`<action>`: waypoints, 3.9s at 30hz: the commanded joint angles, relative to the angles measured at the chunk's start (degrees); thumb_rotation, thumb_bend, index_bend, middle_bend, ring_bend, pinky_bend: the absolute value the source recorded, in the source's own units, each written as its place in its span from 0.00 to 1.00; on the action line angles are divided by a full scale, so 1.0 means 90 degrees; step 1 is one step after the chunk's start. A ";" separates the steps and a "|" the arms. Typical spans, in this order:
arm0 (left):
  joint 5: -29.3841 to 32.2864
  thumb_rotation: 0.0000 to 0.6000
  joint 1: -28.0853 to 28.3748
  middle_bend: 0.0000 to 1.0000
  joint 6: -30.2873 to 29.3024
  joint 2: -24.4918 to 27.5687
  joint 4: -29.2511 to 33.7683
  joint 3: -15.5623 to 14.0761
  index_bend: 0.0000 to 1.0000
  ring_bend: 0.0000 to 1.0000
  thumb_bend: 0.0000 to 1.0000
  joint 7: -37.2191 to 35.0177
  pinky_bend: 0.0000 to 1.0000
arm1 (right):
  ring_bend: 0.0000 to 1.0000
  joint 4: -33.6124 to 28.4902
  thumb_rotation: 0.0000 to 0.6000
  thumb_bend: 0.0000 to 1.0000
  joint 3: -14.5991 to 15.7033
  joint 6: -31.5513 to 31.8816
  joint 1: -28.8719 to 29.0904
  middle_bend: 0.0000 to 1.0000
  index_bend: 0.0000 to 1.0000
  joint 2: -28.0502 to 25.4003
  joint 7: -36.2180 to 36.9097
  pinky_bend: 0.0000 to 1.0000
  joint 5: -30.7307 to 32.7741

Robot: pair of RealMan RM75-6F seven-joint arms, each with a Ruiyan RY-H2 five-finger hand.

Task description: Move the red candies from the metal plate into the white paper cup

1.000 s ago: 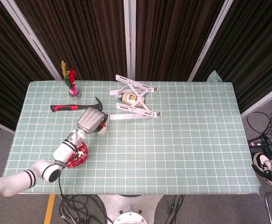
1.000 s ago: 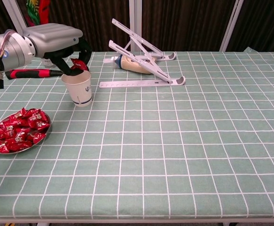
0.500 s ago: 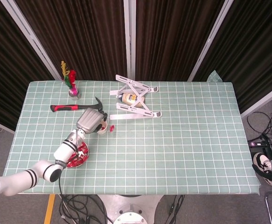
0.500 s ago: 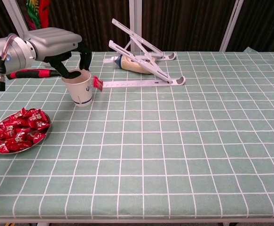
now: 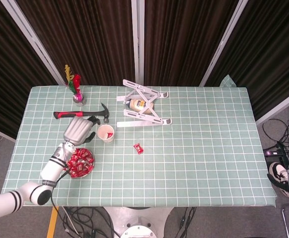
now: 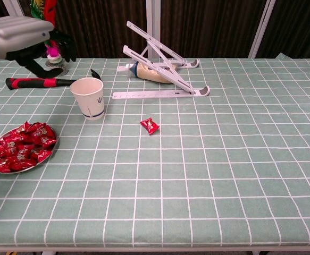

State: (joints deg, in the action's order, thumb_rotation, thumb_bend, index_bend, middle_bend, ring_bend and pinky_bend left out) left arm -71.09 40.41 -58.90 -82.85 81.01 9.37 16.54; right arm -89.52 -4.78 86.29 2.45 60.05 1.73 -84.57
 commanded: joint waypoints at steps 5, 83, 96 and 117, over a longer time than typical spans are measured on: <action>-0.1135 1.00 -0.0234 0.52 -0.0531 0.0091 0.0479 -0.0388 0.48 0.91 0.40 -0.0701 1.00 | 0.13 0.0014 1.00 0.10 0.0018 -0.0053 0.0055 0.26 0.08 0.0045 -0.0004 0.33 -0.0075; 0.1310 1.00 0.1119 0.97 0.1655 -0.0120 -0.0667 0.0316 0.57 0.97 0.35 -0.0263 1.00 | 0.15 -0.0117 1.00 0.10 0.0008 -0.0002 0.0013 0.28 0.08 -0.0084 -0.0024 0.38 -0.0076; 0.1368 1.00 0.1101 0.91 0.1309 -0.0235 -0.0691 0.0100 0.47 0.97 0.30 0.0190 1.00 | 0.15 -0.0134 1.00 0.10 -0.0006 -0.0015 0.0011 0.28 0.08 -0.0103 -0.0034 0.38 -0.0012; -0.0464 1.00 -0.0719 0.43 -0.0620 0.0994 0.0830 -0.1355 0.38 0.91 0.11 0.0019 1.00 | 0.15 -0.0149 1.00 0.10 0.0032 -0.0010 0.0069 0.28 0.08 -0.0075 -0.0026 0.39 -0.0177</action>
State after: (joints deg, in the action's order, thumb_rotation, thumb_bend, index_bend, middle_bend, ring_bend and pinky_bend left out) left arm -73.92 35.16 -63.71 -74.56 88.04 -1.08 16.27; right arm -90.79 -4.51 86.18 3.05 59.36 1.57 -86.10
